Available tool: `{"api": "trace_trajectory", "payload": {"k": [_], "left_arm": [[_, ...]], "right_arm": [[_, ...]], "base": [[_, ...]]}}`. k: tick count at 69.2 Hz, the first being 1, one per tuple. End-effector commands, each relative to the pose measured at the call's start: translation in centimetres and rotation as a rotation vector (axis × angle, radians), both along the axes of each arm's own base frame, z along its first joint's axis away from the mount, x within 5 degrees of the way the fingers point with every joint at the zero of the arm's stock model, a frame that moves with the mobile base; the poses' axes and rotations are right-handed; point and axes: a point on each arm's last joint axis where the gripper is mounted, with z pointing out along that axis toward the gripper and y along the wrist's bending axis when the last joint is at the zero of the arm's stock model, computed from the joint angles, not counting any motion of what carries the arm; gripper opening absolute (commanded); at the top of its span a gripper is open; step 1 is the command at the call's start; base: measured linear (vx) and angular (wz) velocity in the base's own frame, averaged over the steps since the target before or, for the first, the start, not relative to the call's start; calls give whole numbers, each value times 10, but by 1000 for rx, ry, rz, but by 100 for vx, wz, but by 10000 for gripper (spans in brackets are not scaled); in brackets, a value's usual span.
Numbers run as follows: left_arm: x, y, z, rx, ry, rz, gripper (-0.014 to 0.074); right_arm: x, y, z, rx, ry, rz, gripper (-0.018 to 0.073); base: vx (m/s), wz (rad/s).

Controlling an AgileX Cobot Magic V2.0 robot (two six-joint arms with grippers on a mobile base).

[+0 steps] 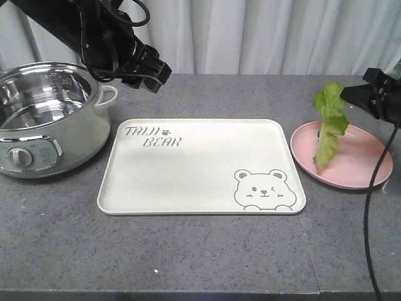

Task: Transfer vegetables to tray and serve
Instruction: 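Carry the lettuce with the right gripper over the pink plate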

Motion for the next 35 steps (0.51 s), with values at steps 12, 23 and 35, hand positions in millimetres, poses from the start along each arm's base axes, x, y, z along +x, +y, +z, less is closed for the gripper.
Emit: {"api": "trace_trajectory", "payload": {"k": [12, 23, 35], "left_arm": [[-13, 5, 26, -54, -79, 6, 419], [-13, 5, 26, -54, -79, 6, 419], [-13, 5, 26, -59, -76, 12, 419]], "right_arm": [[4, -3, -10, -42, 67, 40, 1], [2, -9, -16, -135, 113, 5, 48], [1, -14, -12, -194, 112, -39, 160]], "base": [[0, 0], [0, 0], [0, 0]]}}
